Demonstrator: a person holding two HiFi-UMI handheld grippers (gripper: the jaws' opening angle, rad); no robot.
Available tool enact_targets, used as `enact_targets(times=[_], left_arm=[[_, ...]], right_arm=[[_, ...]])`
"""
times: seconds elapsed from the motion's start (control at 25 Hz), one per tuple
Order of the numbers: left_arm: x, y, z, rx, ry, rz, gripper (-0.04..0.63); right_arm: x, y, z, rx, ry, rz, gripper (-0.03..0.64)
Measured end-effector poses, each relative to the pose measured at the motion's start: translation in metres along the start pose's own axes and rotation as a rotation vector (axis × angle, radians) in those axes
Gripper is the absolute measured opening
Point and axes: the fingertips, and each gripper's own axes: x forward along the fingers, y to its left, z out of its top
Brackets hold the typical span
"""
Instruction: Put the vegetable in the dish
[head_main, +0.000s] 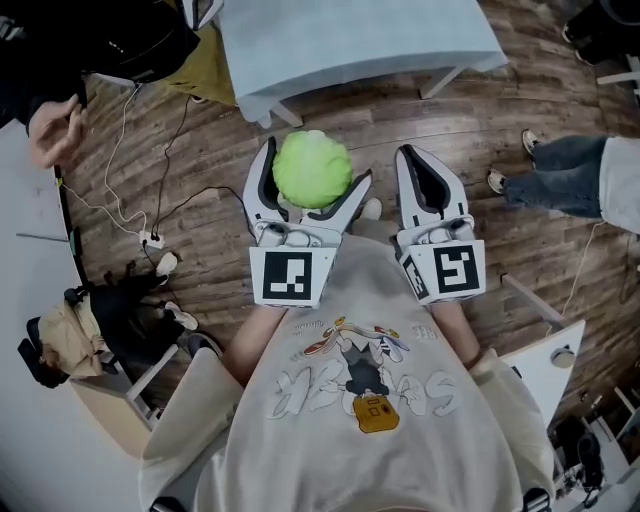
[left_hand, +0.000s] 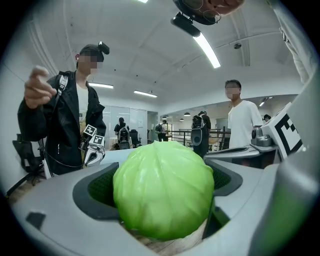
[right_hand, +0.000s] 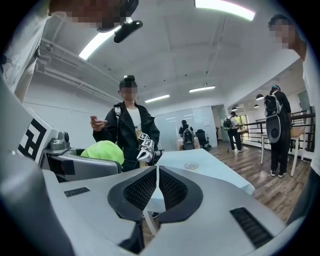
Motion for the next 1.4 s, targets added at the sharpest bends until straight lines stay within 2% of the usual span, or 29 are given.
enact_targets(times=[0.4,0.72,1.16,1.4], left_arm=[[0.016,-0.022,0.002,0.002,-0.002,0.047,0.545],[0.047,-0.016,0.007,0.000,-0.008,0.048,0.545],[0.122,0.028,0.019,-0.018,-0.003,0.044,0.545],[0.166,0.067,0.030,-0.021,0.010,0.017,0.545]], right_arm=[[-0.015,-0.037,-0.006,-0.003,-0.006,0.003,0.023],[0.008,-0.052,0.002,-0.016,-0.005,0.019,0.023],[0.091,-0.087,0.013,-0.021,0.018,0.023,0.023],[0.148,-0.099,0.030,-0.020,0.026,0.005,0.023]])
